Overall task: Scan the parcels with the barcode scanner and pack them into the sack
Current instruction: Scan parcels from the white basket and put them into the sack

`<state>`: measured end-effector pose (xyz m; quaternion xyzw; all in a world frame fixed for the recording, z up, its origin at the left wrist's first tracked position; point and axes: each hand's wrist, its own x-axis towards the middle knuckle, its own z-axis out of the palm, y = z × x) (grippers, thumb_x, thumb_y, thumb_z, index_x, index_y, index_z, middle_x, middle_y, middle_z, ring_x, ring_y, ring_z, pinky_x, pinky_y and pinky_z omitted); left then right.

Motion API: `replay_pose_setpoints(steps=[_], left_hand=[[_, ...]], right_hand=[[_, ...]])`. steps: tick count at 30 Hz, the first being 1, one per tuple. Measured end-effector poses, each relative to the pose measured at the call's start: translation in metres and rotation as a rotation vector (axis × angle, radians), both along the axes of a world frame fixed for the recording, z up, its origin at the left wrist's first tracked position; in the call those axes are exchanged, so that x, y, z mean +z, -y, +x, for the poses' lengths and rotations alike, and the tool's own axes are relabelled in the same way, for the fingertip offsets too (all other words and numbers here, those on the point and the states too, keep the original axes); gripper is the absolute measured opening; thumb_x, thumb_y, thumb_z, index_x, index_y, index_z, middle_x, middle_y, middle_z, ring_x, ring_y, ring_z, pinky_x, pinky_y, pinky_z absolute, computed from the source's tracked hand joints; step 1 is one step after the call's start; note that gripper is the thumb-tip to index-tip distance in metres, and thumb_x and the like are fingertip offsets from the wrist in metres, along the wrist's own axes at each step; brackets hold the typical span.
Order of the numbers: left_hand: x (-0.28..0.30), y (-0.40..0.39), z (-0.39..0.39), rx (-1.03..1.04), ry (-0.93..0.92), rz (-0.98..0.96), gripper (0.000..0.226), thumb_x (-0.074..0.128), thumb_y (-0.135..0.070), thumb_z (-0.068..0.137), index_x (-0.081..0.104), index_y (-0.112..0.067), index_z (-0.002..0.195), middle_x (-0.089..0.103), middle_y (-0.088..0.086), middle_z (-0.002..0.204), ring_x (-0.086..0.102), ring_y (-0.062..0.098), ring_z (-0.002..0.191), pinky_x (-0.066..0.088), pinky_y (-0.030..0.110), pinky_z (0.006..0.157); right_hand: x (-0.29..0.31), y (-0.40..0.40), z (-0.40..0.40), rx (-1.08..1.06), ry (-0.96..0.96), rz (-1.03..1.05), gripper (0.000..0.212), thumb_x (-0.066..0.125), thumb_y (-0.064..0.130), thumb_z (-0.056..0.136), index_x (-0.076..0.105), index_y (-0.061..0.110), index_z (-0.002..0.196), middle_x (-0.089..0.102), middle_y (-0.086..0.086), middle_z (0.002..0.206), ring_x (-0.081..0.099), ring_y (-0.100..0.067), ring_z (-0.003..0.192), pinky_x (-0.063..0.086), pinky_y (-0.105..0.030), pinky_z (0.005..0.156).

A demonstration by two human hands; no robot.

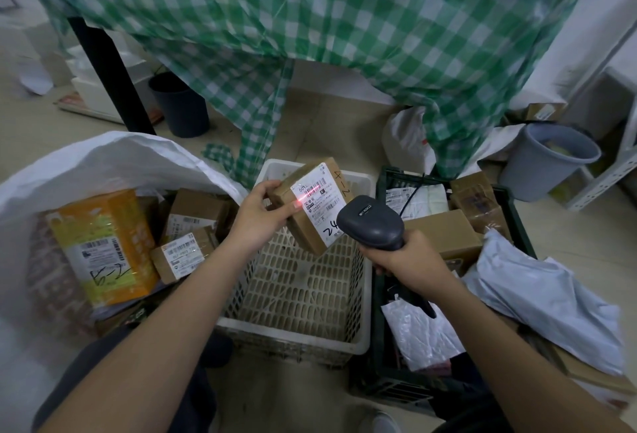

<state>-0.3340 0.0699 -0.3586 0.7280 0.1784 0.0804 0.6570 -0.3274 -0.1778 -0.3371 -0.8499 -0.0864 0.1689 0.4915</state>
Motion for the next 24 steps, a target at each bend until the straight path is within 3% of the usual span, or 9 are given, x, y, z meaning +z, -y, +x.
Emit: replay_pose_setpoints(steps=[3, 6, 12, 15, 18, 21, 24], left_hand=[[0.000, 0.000, 0.000, 0.007, 0.004, -0.013, 0.058, 0.074, -0.014, 0.083, 0.048, -0.015, 0.134, 0.052, -0.011, 0.110, 0.061, 0.010, 0.100, 0.056, 0.033, 0.086], [-0.001, 0.000, -0.001, -0.001, 0.007, -0.018, 0.057, 0.074, -0.014, 0.083, 0.048, -0.015, 0.134, 0.053, -0.007, 0.116, 0.060, 0.006, 0.098, 0.056, 0.032, 0.085], [0.006, 0.000, -0.017, -0.064, 0.034, -0.007, 0.053, 0.073, -0.015, 0.083, 0.050, -0.018, 0.131, 0.054, -0.010, 0.114, 0.059, 0.011, 0.104, 0.055, 0.030, 0.084], [0.016, -0.006, -0.039, -0.130, 0.044, 0.010, 0.053, 0.074, -0.016, 0.082, 0.053, -0.021, 0.130, 0.055, -0.002, 0.127, 0.059, 0.016, 0.112, 0.057, 0.029, 0.083], [0.032, -0.024, -0.072, -0.142, 0.087, 0.006, 0.056, 0.077, -0.017, 0.075, 0.056, -0.022, 0.127, 0.061, 0.001, 0.125, 0.060, 0.014, 0.114, 0.056, 0.030, 0.088], [0.053, -0.051, -0.115, -0.081, 0.127, 0.042, 0.049, 0.076, -0.014, 0.077, 0.059, -0.026, 0.121, 0.066, -0.005, 0.117, 0.062, 0.008, 0.110, 0.056, 0.026, 0.083], [0.065, -0.084, -0.157, 0.057, 0.132, 0.093, 0.053, 0.083, -0.032, 0.067, 0.062, -0.037, 0.114, 0.065, -0.002, 0.119, 0.060, 0.014, 0.114, 0.055, 0.035, 0.090]], right_hand=[[0.001, 0.002, 0.001, 0.007, 0.008, -0.030, 0.028, 0.074, 0.027, 0.080, 0.061, 0.010, 0.062, 0.060, 0.000, 0.054, 0.053, -0.005, 0.047, 0.045, -0.022, 0.056], [0.000, 0.002, 0.002, 0.008, 0.015, -0.033, 0.032, 0.074, 0.027, 0.080, 0.060, 0.003, 0.064, 0.058, -0.003, 0.054, 0.050, -0.009, 0.049, 0.044, -0.024, 0.056], [0.007, -0.006, -0.001, -0.068, 0.040, 0.213, 0.013, 0.081, 0.015, 0.076, 0.068, 0.012, 0.076, 0.063, 0.004, 0.060, 0.057, -0.004, 0.057, 0.044, -0.015, 0.055], [0.013, -0.016, 0.004, -0.187, 0.099, 0.313, 0.016, 0.081, 0.017, 0.076, 0.072, 0.009, 0.086, 0.071, -0.001, 0.072, 0.066, -0.010, 0.069, 0.050, -0.020, 0.064], [0.023, -0.038, 0.011, -0.289, 0.079, 0.435, 0.014, 0.080, 0.020, 0.077, 0.071, 0.015, 0.087, 0.073, -0.004, 0.079, 0.069, -0.022, 0.082, 0.054, -0.035, 0.078], [0.030, -0.072, 0.012, -0.289, 0.092, 0.470, 0.021, 0.080, 0.019, 0.078, 0.071, 0.013, 0.096, 0.073, -0.011, 0.091, 0.068, -0.028, 0.092, 0.054, -0.042, 0.087], [0.030, -0.110, 0.003, -0.261, 0.090, 0.462, 0.016, 0.080, 0.019, 0.078, 0.068, 0.022, 0.088, 0.072, -0.010, 0.091, 0.067, -0.030, 0.097, 0.054, -0.047, 0.089]])
